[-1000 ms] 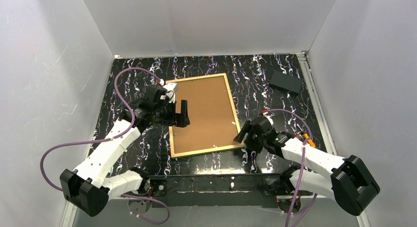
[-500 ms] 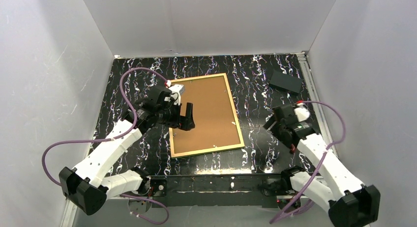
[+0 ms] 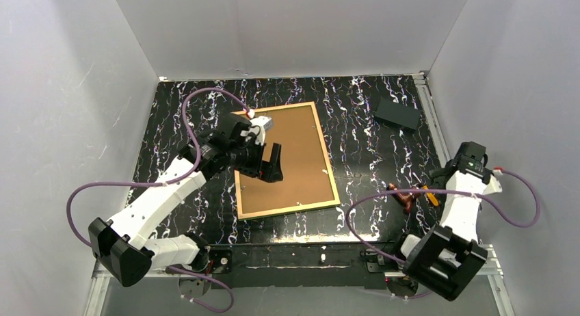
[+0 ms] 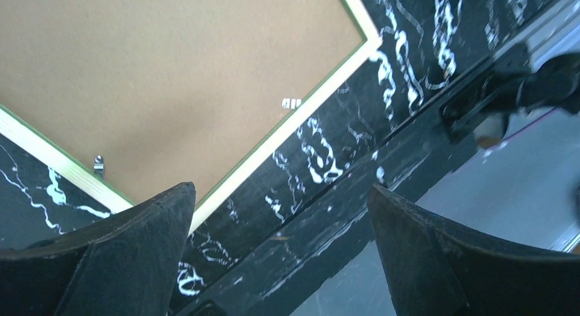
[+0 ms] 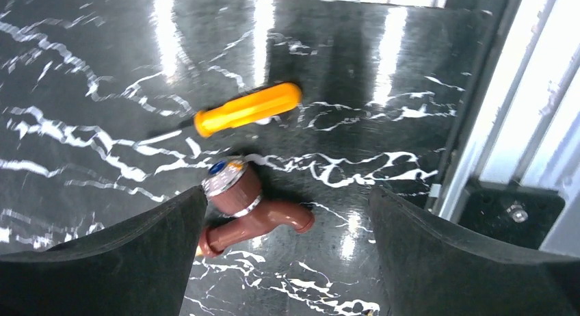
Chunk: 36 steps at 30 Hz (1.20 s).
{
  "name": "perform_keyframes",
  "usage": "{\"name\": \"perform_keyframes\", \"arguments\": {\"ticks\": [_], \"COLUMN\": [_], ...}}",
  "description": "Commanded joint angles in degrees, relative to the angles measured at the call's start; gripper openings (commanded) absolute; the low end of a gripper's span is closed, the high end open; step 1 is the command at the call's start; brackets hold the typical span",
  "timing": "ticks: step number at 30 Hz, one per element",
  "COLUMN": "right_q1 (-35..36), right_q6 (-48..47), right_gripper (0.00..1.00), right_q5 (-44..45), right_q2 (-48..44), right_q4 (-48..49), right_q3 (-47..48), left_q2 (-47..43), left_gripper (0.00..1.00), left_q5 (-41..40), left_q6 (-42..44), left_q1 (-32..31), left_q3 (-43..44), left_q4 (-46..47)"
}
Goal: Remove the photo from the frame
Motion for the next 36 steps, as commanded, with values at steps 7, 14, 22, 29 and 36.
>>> {"name": "perform_keyframes", "arguments": {"ticks": [7,14,22,29,36], "right_q1": [-8.69,-8.7,-8.7,-8.62,-7.11], "right_q6": [12.94,17.64,19.86,21.33,22.24], "right_gripper": [0.97,0.95,0.9,0.86,0.71], "right_q5": [-3.1,-3.56,-2.6,-3.6,-0.73], "right_q2": [4.71,9.13,18.08,24.96,28.03], "right_q4": [-1.65,0.52,1.48,1.42,3.66], "right_q3": [2.52,3.04,5.92,6.0,3.31], "left_q2": [-0.94,-1.81,-2.33,-2.02,-1.71], "left_gripper": [0.98,0.98,0.98,0.98,0.98], "left_q5": [-5.37,-7.19,-8.89,-9.74,-10.82], "left_q6": [5.28,5.7,6.63,6.96,7.28], "left_q1": [-5.24,-5.28,-5.38,-5.45,-5.39], "left_q3": [-1.36,-1.22,-0.8,-0.67,-0.51], "left_q4": [-6.79,-7.34,-8.23,-8.61,-8.87]}}
